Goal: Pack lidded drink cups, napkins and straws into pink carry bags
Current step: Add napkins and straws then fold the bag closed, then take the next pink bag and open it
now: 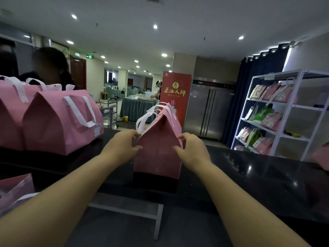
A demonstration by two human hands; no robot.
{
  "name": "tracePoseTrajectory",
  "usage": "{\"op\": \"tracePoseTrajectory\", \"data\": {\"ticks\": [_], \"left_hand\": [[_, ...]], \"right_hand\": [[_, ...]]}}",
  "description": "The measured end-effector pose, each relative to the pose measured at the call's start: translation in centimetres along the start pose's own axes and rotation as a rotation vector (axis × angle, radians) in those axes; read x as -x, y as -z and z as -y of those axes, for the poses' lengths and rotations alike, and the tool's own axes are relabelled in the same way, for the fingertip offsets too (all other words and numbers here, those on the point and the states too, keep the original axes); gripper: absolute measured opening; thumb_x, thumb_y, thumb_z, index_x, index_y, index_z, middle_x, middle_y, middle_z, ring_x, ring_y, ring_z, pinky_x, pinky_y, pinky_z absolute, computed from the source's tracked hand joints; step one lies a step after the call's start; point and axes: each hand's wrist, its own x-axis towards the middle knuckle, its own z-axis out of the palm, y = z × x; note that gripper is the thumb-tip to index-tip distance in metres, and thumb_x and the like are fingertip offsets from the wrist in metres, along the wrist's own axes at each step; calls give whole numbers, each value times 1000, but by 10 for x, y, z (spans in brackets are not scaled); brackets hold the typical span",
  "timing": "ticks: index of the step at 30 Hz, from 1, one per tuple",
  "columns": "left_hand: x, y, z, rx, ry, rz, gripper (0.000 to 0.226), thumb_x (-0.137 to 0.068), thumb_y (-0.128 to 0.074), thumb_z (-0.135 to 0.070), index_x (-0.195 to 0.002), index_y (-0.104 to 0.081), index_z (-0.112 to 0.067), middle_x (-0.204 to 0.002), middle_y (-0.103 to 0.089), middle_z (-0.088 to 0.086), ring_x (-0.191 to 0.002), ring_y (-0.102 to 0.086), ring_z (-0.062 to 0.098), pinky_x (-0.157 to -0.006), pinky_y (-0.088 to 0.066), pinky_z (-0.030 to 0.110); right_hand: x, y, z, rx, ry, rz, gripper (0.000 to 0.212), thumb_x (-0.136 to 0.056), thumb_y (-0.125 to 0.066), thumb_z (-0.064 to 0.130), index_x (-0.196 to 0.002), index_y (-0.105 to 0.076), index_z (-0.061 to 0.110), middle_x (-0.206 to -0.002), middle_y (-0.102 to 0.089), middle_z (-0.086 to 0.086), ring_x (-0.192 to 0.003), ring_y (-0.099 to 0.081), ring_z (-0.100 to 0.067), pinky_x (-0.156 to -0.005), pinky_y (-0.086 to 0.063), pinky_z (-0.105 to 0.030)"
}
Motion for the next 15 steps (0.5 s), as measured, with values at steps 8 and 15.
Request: {"op": "tracePoseTrajectory", "data": {"ticks": [8, 15], "left_hand": [[82, 83, -11, -57, -184, -53, 24, -74, -73, -34, -93, -65, -21, -80, -65, -10, -69, -61, 0, -64, -53, 20], [189, 144, 9, -17, -127, -64, 11, -68, -72, -36, -74, -67, -28, -61, -64, -17, -58, -61, -3, -54, -46, 11]], "right_hand": [[42, 37, 36, -114, 434, -108, 18, -84, -69, 23, -98, -66, 12, -91, -68, 0, -78, -62, -12, -71, -55, -33], [97, 7, 94, -175, 653, 149, 14, -86, -67, 25, -89, -68, 12, -83, -66, 1, -73, -62, -14, -64, -53, -40]]}}
